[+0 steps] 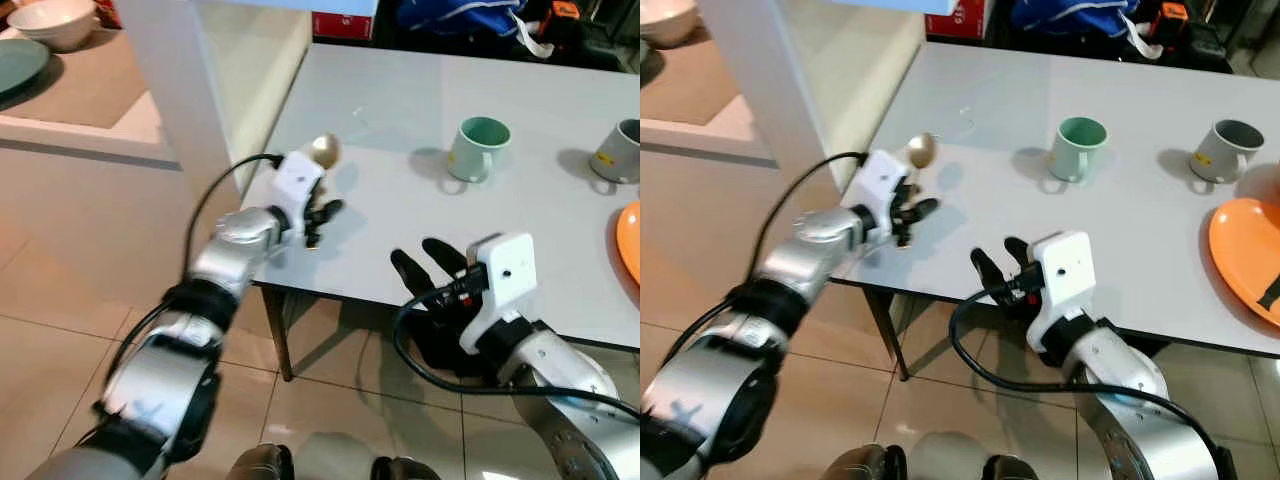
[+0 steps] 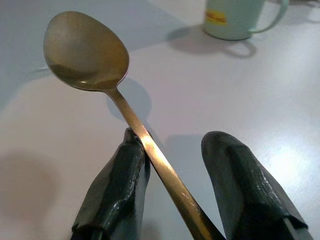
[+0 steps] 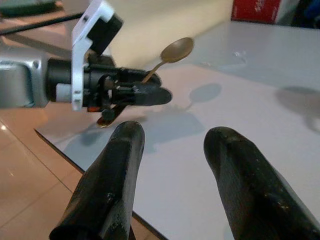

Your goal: Setting the table

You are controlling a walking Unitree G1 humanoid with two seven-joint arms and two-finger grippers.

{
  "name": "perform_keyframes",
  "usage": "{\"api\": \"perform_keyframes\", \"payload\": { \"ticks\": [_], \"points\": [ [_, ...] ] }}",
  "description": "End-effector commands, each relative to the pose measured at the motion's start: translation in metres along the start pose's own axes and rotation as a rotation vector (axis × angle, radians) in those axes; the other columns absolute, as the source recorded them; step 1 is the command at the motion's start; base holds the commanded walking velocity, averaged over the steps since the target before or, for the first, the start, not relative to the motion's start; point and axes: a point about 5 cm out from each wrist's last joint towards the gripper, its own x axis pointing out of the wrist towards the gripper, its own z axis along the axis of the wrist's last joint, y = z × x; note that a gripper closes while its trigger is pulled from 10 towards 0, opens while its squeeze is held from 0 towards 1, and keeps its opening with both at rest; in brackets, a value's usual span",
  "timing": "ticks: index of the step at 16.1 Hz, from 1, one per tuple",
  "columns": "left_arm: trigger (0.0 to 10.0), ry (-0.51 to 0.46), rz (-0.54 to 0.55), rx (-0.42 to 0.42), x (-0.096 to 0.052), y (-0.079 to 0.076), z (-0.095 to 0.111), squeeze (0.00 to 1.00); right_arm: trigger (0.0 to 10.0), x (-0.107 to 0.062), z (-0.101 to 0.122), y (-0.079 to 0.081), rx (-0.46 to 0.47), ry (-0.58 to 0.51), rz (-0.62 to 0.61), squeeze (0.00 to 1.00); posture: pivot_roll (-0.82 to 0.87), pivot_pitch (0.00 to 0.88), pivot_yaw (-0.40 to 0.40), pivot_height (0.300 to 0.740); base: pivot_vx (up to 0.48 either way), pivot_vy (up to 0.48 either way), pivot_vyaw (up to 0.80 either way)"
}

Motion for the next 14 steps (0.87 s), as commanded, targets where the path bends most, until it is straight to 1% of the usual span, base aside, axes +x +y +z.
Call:
{"api": "perform_keyframes", "payload": {
  "ticks": [1, 4, 8, 9, 10, 11, 12, 13, 14],
  "points": [
    [10.0, 0.002, 0.002, -0.001, 0.003, -0.001, 0.000, 0.00, 10.0, -0.002, 0.004, 0.003, -0.017, -0.006, 0.000, 0.00, -0.07, 0.174, 0.056, 0.740, 0.000, 0.000, 0.00],
    [10.0, 0.042, 0.016, 0.033, 0.005, -0.002, -0.006, 0.00, 10.0, -0.002, 0.005, 0.004, -0.025, -0.010, 0.000, 0.00, -0.08, 0.170, 0.055, 0.740, 0.000, 0.000, 0.00],
    [10.0, 0.058, 0.014, 0.035, 0.003, 0.001, -0.008, 0.00, 10.0, -0.002, 0.006, 0.005, -0.030, -0.012, 0.009, 0.00, -0.07, 0.165, 0.052, 0.740, 0.000, 0.000, 0.00],
    [10.0, 0.074, 0.008, 0.026, 0.003, 0.001, -0.010, 0.06, 10.0, -0.001, 0.006, 0.005, -0.032, -0.012, 0.014, 0.00, -0.07, 0.160, 0.049, 0.740, 0.000, 0.000, 0.00],
    [10.0, 0.110, 0.011, 0.016, 0.003, 0.001, -0.016, 0.19, 10.0, 0.000, 0.006, 0.005, -0.035, -0.010, 0.022, 0.00, -0.07, 0.160, 0.045, 0.740, 0.000, 0.000, 0.00],
    [10.0, 0.121, 0.018, 0.017, 0.003, 0.002, -0.018, 0.22, 10.0, 0.001, 0.006, 0.006, -0.037, -0.010, 0.024, 0.00, -0.07, 0.160, 0.045, 0.740, 0.000, 0.000, 0.00],
    [10.0, 0.132, 0.025, 0.015, 0.003, 0.002, -0.019, 0.44, 10.0, 0.001, 0.007, 0.006, -0.038, -0.009, 0.027, 0.00, -0.07, 0.162, 0.044, 0.740, 0.000, 0.000, 0.00],
    [10.0, 0.136, 0.027, 0.014, 0.003, 0.002, -0.020, 0.76, 10.0, 0.001, 0.007, 0.006, -0.039, -0.008, 0.029, 0.00, -0.07, 0.162, 0.045, 0.740, 0.000, 0.000, 0.00],
    [10.0, 0.137, 0.025, 0.011, 0.003, 0.002, -0.020, 0.85, 10.0, 0.001, 0.007, 0.006, -0.040, -0.007, 0.030, 0.00, -0.07, 0.163, 0.046, 0.740, 0.000, 0.000, 0.00]
  ]
}}
